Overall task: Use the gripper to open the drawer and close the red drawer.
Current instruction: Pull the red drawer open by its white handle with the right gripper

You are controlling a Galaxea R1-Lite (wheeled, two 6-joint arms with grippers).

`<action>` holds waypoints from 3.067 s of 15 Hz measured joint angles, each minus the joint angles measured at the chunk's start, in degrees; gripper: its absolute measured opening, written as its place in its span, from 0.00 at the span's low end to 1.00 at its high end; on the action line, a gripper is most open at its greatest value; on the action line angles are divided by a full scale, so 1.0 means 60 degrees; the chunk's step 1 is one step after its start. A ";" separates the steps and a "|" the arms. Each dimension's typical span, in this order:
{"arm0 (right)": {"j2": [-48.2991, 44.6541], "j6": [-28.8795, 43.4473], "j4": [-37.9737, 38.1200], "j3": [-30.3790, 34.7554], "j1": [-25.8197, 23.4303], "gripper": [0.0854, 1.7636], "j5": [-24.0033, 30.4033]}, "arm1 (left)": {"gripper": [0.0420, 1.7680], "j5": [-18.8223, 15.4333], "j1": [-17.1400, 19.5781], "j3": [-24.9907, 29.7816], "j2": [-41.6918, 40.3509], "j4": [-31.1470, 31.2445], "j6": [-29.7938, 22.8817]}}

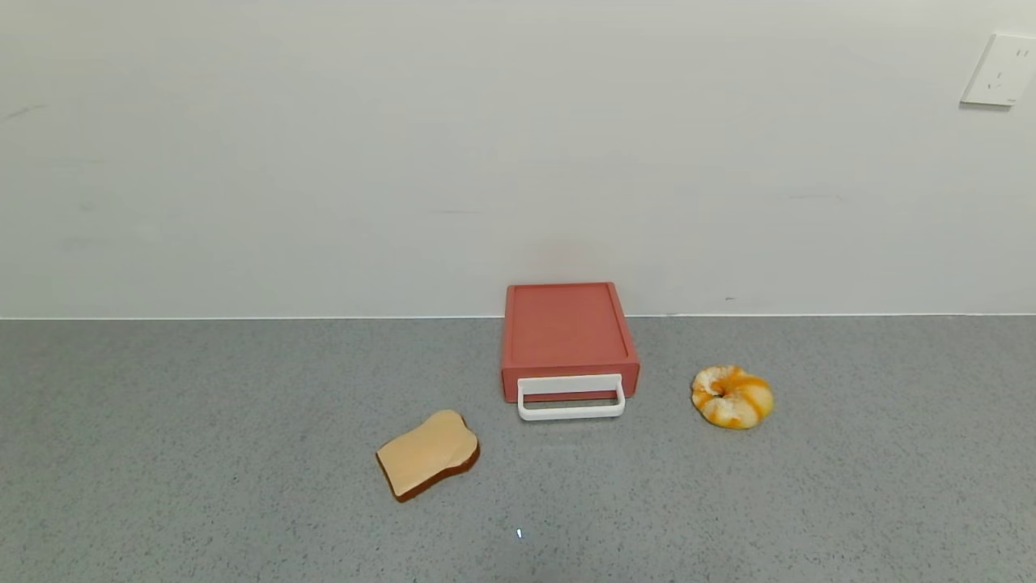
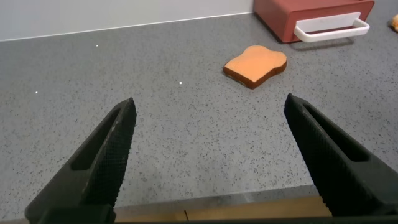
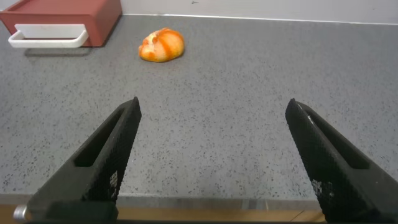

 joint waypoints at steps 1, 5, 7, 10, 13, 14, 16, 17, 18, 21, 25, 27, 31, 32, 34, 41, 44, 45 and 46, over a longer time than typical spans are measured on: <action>0.0000 0.0004 0.0026 -0.0010 -0.0004 0.97 0.0004 | 0.97 -0.0004 0.0000 0.0000 0.0000 0.0004 0.0000; 0.0012 -0.0035 0.0711 -0.0547 0.0041 0.97 0.0020 | 0.97 -0.0004 0.0000 0.0000 0.0000 -0.0008 0.0010; 0.0132 -0.0043 0.1231 -0.1258 0.0047 0.97 0.0014 | 0.97 0.0000 0.0000 0.0000 0.0000 -0.0008 0.0010; 0.0914 -0.0260 0.1378 -0.2255 0.0059 0.97 0.0004 | 0.97 0.0000 0.0000 0.0000 0.0000 -0.0008 0.0014; 0.2249 -0.0677 0.1388 -0.3403 0.0116 0.97 0.0018 | 0.97 0.0000 0.0000 0.0000 0.0000 -0.0008 0.0010; 0.2779 -0.0746 0.1378 -0.3785 0.0177 0.97 0.0028 | 0.97 0.0000 0.0000 0.0000 0.0000 -0.0008 0.0010; 0.4033 -0.0784 0.1355 -0.4663 0.0392 0.97 0.0120 | 0.97 0.0000 0.0000 0.0000 0.0000 0.0000 0.0014; 0.4744 -0.0792 0.1355 -0.5151 0.0538 0.97 0.0250 | 0.97 0.0000 0.0000 0.0000 0.0000 0.0008 0.0014; 0.5433 -0.0796 0.1363 -0.5595 0.0668 0.97 0.0423 | 0.97 0.0000 0.0000 0.0000 0.0000 0.0008 0.0014; 0.7662 -0.0796 0.1378 -0.6961 0.1026 0.97 0.1057 | 0.97 0.0000 0.0000 0.0000 0.0000 0.0004 0.0002; 1.0533 -0.0764 0.1428 -0.8641 0.1822 0.97 0.1306 | 0.97 0.0000 0.0000 0.0000 0.0000 -0.0004 -0.0012; 1.1874 -0.0691 0.1432 -0.9391 0.2294 0.97 0.1323 | 0.97 0.0000 0.0000 0.0000 0.0000 -0.0008 -0.0004; 1.4218 -0.0187 0.1475 -1.0921 0.3168 0.97 0.1306 | 0.97 0.0000 0.0000 0.0000 0.0000 -0.0008 -0.0004; 1.4724 -0.0004 0.1508 -1.1323 0.3352 0.97 0.1260 | 0.97 0.0000 0.0000 0.0000 0.0000 -0.0008 -0.0004; 1.5673 0.0193 0.1699 -1.2109 0.3706 0.94 0.1020 | 0.97 0.0000 0.0000 0.0000 0.0000 -0.0008 -0.0012; 1.7424 0.0258 0.1855 -1.3318 0.4311 0.35 0.0754 | 0.97 0.0000 0.0000 0.0000 0.0000 -0.0004 0.0010; 1.7680 0.0339 0.1879 -1.3465 0.4425 0.02 0.0735 | 0.97 0.0000 0.0000 0.0000 0.0000 -0.0004 0.0014; 1.7752 0.0423 0.1910 -1.3562 0.4486 0.02 0.0685 | 0.97 0.0000 0.0000 0.0000 0.0000 0.0000 0.0014; 1.7843 0.0473 0.2034 -1.3731 0.4555 0.02 0.0585 | 0.97 0.0000 0.0000 0.0000 0.0000 0.0000 0.0020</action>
